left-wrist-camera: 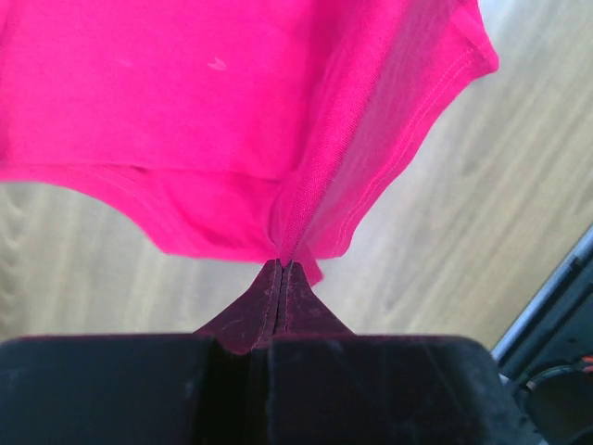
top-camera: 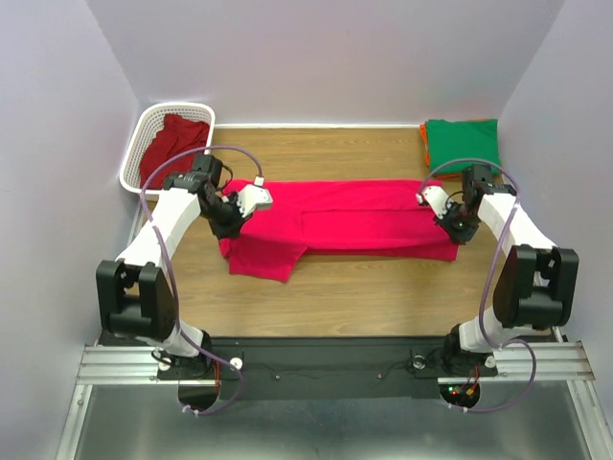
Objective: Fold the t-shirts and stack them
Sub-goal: Fold the tshirt
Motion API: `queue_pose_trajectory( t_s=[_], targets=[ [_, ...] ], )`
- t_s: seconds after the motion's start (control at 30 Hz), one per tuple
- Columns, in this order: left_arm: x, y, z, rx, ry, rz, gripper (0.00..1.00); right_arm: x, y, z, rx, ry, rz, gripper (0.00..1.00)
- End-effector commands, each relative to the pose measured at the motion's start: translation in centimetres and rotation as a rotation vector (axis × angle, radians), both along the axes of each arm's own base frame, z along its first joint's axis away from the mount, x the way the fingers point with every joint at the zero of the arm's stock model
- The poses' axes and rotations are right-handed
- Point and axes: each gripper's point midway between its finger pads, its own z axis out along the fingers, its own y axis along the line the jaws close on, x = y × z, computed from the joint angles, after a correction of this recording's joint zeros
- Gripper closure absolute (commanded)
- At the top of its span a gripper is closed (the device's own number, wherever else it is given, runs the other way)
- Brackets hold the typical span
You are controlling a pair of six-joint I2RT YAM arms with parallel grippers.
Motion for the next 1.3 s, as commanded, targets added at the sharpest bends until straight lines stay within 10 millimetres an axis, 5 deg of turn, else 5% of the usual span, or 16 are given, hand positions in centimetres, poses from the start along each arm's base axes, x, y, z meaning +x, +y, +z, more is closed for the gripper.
queue_pose_trajectory(
  t_s=[0.0, 0.5, 1.0, 1.1, 1.13, 1.17, 1.27],
  targets=[
    [2.8, -0.2, 1.6, -0.008, -0.037, 0.011, 1.0, 2.5, -0.3, 0.6, 0.011, -0.022, 0.006, 0.99],
    [10.0, 0.1, -2.1, 0.012, 0.011, 0.039, 1.0, 8.8, -1.4, -2.9, 0.001, 0.026, 0.005, 0.99],
    [11.8, 0.1, -4.0, 0.011, 0.037, 0.047, 1.0, 11.9, -1.8, -3.4, -0.002, 0.006, -0.014, 0.96],
    [12.2, 0.3, -4.3, 0.019, 0.025, 0.069, 1.0, 12.8, -1.8, -3.1, 0.006, -0.018, -0.043, 0.87],
    [12.3, 0.5, -4.5, 0.027, 0.024, 0.08, 1.0, 12.9, -1.7, -3.0, 0.011, -0.025, -0.055, 0.73],
    [12.4, 0.6, -4.4, 0.027, 0.023, 0.099, 0.86, 13.3, -1.8, -2.6, 0.015, -0.04, -0.066, 0.66],
    [12.6, 1.1, -3.6, 0.006, 0.006, 0.133, 0.73, 13.7, -1.9, -1.0, 0.027, -0.082, -0.113, 0.51]
  ],
)
